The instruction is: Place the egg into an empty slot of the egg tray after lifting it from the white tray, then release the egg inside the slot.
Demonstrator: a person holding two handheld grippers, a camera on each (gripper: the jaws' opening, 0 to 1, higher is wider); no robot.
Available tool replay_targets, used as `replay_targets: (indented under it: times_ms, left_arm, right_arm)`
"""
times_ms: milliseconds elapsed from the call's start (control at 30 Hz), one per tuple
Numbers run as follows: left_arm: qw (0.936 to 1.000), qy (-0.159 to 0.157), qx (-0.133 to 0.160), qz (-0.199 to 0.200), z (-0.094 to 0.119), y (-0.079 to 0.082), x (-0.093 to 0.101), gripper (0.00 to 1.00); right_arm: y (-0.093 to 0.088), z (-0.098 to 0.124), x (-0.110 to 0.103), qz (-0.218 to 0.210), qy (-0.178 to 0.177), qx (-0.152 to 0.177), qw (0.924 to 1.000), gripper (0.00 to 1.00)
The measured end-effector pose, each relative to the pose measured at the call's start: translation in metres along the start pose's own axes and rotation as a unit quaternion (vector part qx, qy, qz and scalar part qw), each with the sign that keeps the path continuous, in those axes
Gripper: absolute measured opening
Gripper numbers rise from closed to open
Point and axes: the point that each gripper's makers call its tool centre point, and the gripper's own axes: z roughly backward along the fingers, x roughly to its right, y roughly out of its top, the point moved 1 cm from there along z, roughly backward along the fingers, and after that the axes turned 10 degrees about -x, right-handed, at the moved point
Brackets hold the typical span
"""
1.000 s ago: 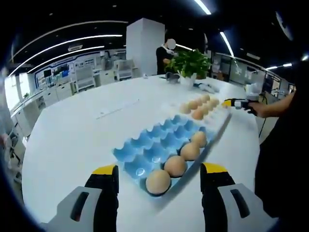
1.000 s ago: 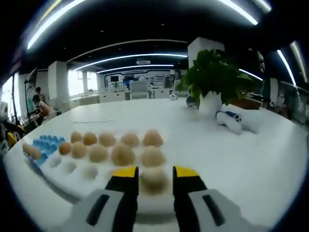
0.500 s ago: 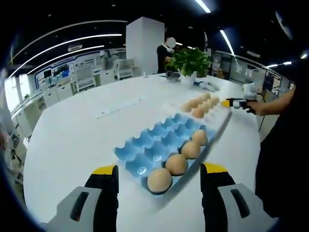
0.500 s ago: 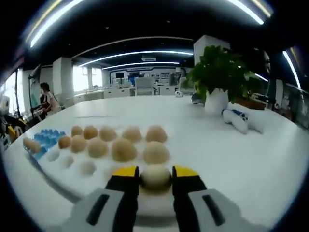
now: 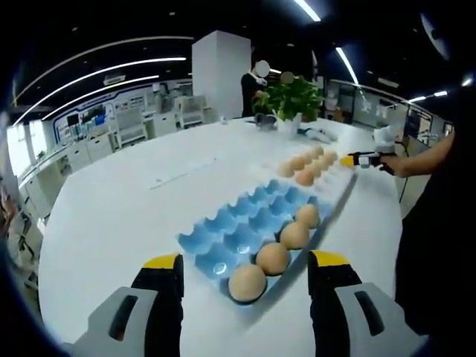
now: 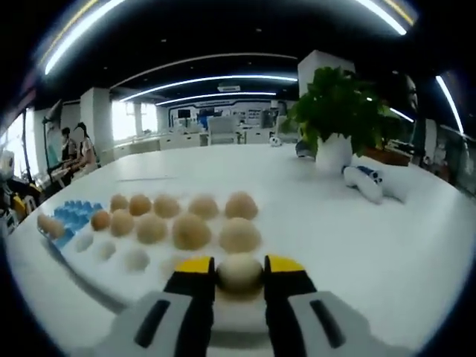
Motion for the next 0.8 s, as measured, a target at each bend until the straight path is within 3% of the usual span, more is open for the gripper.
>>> replay_targets:
  times_ms: [400, 800]
  left_arm:
    - [1.0000, -0.001, -0.001, 0.000, 0.000, -0.002, -0.001, 0.68]
    - [1.0000, -0.002, -0.001, -0.008, -0.002, 0.001, 0.000, 0.68]
  right_arm:
    - [0.015, 0.013, -0.006, -0.022, 0.013, 0.014, 0.9996, 0.25]
    - [0.030, 0.020, -0.038, -0.005, 0.048, 0.026, 0.9985, 0.25]
